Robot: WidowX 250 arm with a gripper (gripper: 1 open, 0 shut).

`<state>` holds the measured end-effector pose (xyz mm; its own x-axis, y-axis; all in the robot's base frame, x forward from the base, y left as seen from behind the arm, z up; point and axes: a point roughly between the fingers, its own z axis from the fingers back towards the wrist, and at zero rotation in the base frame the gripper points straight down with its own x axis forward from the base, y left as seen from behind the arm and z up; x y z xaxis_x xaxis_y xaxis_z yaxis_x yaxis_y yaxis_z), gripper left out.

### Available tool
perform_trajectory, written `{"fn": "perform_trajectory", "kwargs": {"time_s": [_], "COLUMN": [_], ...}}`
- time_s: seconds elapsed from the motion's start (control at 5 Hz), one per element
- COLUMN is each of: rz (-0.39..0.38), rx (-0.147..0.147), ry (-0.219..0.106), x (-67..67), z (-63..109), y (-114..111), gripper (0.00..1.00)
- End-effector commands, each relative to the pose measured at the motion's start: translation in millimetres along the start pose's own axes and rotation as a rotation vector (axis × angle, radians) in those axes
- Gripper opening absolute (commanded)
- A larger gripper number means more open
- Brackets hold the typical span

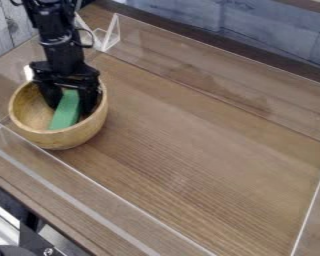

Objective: Move green object from inside the wooden bowl to the table next to it

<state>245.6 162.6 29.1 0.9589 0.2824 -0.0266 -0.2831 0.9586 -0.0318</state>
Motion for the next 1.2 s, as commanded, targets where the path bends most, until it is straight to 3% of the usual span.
{"fn": "perform_trajectory", "kwargs": {"time_s": [0.0,0.2,0.4,0.8,1.0], "rz": [0.069,-0.037,-0.143,-0.153,-0.194], "rx": [0.005,0.003,-0.011,-0.036,-0.047], "ry": [-0.058,-0.055,-0.067,-0.113,-0.128], "x": [14.2,17.0,19.4,29.8,30.6], "z": [13.1,18.0,35.7,70.6,79.7], "y": [2.1,-1.6,-7.7,-18.3,-27.2], "gripper": [1.0,0.0,0.0,0.0,0.0]}}
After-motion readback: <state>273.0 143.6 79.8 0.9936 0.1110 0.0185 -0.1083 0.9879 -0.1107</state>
